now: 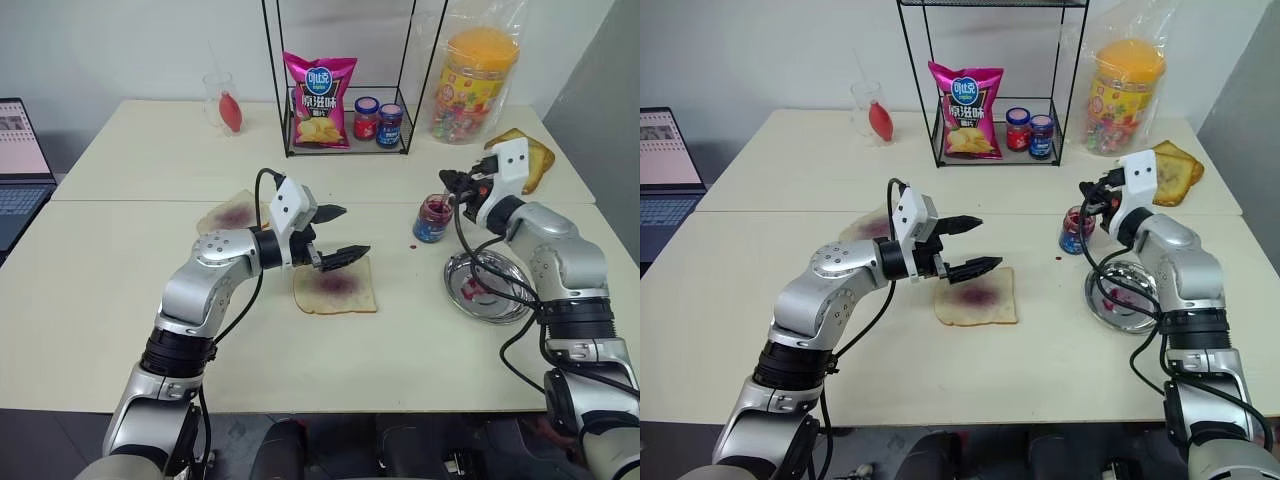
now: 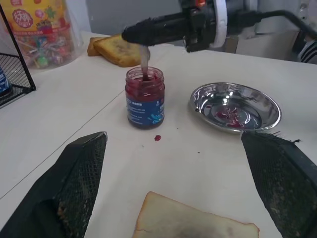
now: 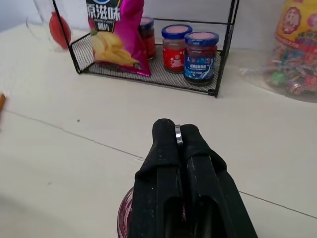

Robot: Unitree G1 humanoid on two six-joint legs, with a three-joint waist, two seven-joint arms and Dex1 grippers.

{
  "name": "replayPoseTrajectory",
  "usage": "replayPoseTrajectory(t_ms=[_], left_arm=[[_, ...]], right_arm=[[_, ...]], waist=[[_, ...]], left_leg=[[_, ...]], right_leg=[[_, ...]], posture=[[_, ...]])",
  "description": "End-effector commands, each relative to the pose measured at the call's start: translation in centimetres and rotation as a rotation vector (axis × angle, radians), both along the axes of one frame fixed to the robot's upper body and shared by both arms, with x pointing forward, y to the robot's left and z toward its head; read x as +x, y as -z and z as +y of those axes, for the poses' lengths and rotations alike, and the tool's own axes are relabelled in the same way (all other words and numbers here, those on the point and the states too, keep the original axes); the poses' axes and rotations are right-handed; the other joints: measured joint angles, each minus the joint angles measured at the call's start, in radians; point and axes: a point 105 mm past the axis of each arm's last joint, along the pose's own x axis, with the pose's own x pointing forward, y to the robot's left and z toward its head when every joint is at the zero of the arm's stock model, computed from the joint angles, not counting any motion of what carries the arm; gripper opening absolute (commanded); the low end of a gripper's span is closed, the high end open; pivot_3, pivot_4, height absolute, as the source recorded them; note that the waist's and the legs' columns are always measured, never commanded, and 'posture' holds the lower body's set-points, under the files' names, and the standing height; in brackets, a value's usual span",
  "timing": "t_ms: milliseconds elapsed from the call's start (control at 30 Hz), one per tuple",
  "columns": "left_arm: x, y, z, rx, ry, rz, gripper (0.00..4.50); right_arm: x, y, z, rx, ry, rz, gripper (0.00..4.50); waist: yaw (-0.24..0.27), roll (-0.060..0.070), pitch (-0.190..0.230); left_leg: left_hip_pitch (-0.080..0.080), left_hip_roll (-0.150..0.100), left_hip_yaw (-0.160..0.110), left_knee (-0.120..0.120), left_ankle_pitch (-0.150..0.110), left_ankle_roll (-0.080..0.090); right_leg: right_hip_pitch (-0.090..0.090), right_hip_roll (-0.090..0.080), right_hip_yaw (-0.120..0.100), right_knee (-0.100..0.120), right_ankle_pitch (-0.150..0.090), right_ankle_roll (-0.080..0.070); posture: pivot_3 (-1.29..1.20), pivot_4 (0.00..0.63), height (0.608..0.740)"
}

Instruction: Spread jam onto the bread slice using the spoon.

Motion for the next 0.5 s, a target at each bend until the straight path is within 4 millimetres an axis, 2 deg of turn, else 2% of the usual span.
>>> replayPoseTrajectory(t_ms=[33, 167, 267, 500], left_arm=[[-0.5, -1.2, -0.1, -0.011, 0.017, -0.048, 4.50], [-0.6, -1.2, -0.2, -0.016, 0.016, -0.052, 4.50], [-0.6, -1.1, -0.2, -0.013, 0.015, -0.053, 4.50], [-0.5, -1.2, -0.2, -0.009, 0.017, -0.061, 4.50]], right_arm=[[0.3, -1.4, 0.7, -0.042, -0.010, -0.070, 0.02], [0.5, -0.4, 0.9, -0.027, -0.005, -0.031, 0.02], [0.7, 0.0, 0.2, 0.055, 0.030, 0.009, 0.02], [1.0, -0.8, -1.5, 0.296, 0.107, 0.079, 0.02]], waist=[[0.000, 0.000, 0.000], [0.000, 0.000, 0.000], [0.000, 0.000, 0.000], [0.000, 0.000, 0.000]], left_leg=[[0.000, 0.000, 0.000, 0.000, 0.000, 0.000], [0.000, 0.000, -0.001, 0.000, 0.000, 0.000], [0.000, 0.000, -0.001, 0.000, 0.000, 0.000], [0.000, 0.000, -0.004, 0.001, 0.000, 0.000]], right_leg=[[0.000, 0.000, 0.000, 0.000, 0.000, 0.000], [0.000, 0.000, -0.001, 0.000, 0.000, 0.000], [0.000, 0.000, -0.001, 0.000, 0.000, 0.000], [0.001, 0.000, -0.004, 0.001, 0.001, -0.001]], posture=[[0.00, 0.150, 0.740], [0.00, 0.150, 0.740], [0.00, 0.150, 0.740], [0.00, 0.150, 0.740]])
